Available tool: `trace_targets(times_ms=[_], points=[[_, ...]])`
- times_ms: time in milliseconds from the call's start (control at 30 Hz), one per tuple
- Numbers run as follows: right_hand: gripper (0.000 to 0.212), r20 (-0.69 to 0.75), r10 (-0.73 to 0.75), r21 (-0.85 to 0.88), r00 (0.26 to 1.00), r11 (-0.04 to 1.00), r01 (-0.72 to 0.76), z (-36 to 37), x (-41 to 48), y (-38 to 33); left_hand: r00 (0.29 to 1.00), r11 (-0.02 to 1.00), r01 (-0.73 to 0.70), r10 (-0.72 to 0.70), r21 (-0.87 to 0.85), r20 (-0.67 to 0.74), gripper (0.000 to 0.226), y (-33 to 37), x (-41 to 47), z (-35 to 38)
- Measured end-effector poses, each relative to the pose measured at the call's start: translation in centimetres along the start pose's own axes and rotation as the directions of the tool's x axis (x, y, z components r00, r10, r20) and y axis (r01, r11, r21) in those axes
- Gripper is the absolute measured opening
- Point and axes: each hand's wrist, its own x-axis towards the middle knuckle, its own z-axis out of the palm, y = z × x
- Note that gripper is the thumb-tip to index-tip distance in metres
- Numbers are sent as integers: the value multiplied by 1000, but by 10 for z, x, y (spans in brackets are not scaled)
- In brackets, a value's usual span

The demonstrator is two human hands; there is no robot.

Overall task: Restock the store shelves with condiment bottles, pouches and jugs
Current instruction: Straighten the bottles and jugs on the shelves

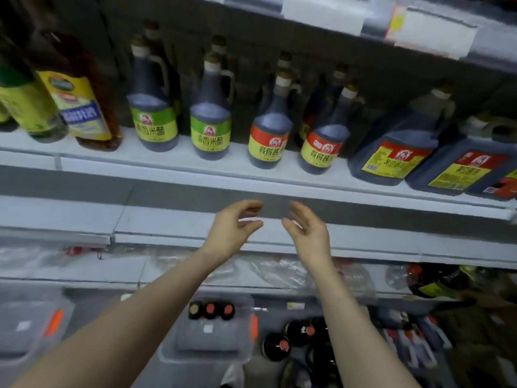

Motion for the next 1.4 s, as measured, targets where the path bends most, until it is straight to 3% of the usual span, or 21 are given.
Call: trace_targets(times_ms=[433, 800, 1133, 1400], points=[[43, 259, 263, -96, 929, 964, -246, 106, -112, 108, 937, 937, 348, -349, -21, -27, 38, -163, -130, -44], [55, 314, 426, -152, 848, 905, -398, 145, -122, 262, 808, 807, 589, -589, -32, 18, 43, -314, -172, 21], [56, 356, 514, -216, 780, 858, -466, 163, -128, 433, 742, 742, 669, -670, 41, 24, 47, -472, -176, 90], [60, 377, 513, -269, 771, 858, -438, 192, -106, 556, 724, 729, 663, -682, 170, 101, 62, -575, -161, 135]])
